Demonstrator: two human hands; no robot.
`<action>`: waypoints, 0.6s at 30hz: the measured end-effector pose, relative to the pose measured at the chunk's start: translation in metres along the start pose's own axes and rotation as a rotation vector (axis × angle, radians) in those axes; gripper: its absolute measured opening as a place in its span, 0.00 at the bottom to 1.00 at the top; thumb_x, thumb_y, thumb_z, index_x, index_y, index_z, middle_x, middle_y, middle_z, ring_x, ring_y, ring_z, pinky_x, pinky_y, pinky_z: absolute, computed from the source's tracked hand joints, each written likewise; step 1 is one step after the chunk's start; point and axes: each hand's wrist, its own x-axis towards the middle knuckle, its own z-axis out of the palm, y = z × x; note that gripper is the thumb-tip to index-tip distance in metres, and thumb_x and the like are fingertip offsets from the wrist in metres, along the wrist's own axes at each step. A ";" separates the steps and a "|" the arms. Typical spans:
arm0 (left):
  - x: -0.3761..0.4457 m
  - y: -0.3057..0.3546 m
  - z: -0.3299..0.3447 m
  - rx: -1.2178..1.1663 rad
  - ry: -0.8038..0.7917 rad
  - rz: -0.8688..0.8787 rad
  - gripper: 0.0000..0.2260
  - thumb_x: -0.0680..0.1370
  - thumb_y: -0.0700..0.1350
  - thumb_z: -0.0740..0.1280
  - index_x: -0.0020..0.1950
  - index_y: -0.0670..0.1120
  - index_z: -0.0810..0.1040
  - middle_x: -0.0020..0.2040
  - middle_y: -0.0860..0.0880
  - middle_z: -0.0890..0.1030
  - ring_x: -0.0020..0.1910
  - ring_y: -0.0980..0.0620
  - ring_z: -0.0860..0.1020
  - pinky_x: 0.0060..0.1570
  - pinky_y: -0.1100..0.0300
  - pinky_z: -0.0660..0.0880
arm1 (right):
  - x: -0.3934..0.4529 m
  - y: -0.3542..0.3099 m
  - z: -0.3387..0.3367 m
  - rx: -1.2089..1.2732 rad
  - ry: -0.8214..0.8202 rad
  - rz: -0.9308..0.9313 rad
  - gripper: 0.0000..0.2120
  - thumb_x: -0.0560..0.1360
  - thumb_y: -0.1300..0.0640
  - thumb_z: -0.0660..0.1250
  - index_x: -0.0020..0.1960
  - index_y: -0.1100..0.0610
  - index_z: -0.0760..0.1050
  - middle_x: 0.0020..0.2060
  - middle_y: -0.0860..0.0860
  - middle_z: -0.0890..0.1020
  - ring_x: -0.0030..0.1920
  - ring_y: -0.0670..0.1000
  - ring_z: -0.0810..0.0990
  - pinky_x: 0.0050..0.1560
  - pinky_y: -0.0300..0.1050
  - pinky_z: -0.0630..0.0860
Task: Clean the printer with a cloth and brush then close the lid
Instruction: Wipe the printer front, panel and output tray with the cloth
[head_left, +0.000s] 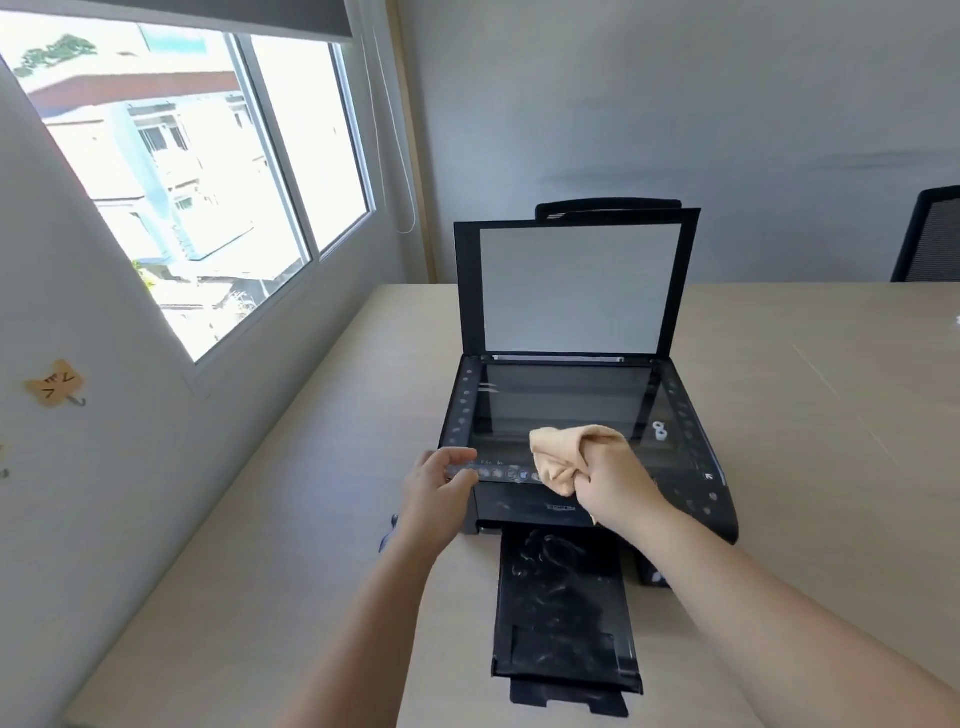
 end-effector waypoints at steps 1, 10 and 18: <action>0.006 -0.005 -0.002 0.051 -0.001 -0.001 0.10 0.78 0.44 0.63 0.57 0.53 0.78 0.56 0.54 0.73 0.52 0.55 0.74 0.45 0.64 0.69 | 0.000 0.011 0.011 -0.122 -0.007 -0.017 0.09 0.72 0.69 0.57 0.41 0.63 0.75 0.37 0.49 0.77 0.40 0.48 0.76 0.41 0.29 0.69; 0.045 -0.032 -0.020 0.234 -0.032 0.006 0.15 0.77 0.45 0.64 0.64 0.54 0.74 0.57 0.59 0.69 0.58 0.49 0.72 0.55 0.57 0.70 | 0.011 0.015 0.099 -0.483 -0.020 -0.211 0.15 0.57 0.70 0.73 0.41 0.58 0.84 0.39 0.51 0.85 0.40 0.50 0.85 0.43 0.35 0.79; 0.073 -0.042 -0.027 0.070 0.019 0.040 0.13 0.82 0.49 0.58 0.64 0.52 0.77 0.60 0.58 0.73 0.56 0.58 0.73 0.52 0.64 0.66 | 0.039 -0.026 0.146 -0.492 -0.119 -0.336 0.21 0.46 0.65 0.79 0.39 0.56 0.84 0.36 0.50 0.85 0.37 0.49 0.85 0.38 0.36 0.80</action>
